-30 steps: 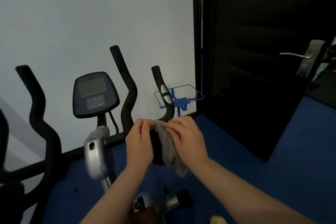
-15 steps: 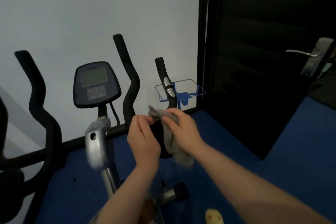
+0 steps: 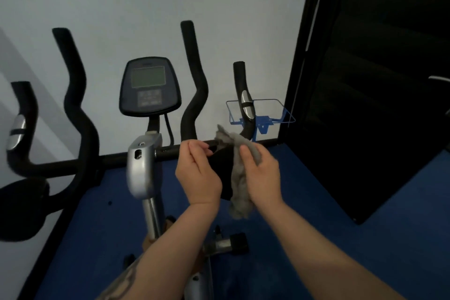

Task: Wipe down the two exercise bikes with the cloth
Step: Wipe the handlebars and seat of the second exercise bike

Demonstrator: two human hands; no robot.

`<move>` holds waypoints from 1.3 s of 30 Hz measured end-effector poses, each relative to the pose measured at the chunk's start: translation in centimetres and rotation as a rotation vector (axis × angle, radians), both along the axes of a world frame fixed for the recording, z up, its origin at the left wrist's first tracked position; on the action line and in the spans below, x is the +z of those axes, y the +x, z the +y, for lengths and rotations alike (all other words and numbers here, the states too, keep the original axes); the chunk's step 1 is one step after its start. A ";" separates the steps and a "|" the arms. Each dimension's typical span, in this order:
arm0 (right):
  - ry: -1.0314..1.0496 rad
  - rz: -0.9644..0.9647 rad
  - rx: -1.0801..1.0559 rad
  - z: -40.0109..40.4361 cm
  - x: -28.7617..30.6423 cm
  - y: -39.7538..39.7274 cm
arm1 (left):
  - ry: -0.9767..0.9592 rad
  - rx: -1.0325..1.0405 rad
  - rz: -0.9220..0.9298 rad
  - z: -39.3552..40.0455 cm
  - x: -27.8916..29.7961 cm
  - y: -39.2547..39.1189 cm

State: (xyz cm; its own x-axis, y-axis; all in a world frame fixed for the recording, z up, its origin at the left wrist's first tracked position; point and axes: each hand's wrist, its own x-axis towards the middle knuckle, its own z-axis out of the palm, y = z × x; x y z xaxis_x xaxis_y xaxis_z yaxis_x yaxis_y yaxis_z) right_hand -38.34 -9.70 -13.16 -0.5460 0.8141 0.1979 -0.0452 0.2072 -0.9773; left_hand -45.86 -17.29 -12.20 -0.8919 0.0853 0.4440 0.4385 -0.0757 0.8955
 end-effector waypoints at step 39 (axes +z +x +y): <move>-0.008 0.243 -0.513 -6.7 -2.8 -2.9 | -0.241 0.213 -0.029 -0.4 0.8 0.5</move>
State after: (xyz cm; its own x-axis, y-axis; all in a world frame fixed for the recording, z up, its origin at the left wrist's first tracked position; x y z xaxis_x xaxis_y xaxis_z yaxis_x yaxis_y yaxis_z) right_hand -41.21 -16.41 -15.96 -0.0198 0.9650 0.2616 -0.1645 0.2549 -0.9529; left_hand -45.32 -17.66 -11.36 -0.9131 -0.0046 0.4077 0.3957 0.2310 0.8889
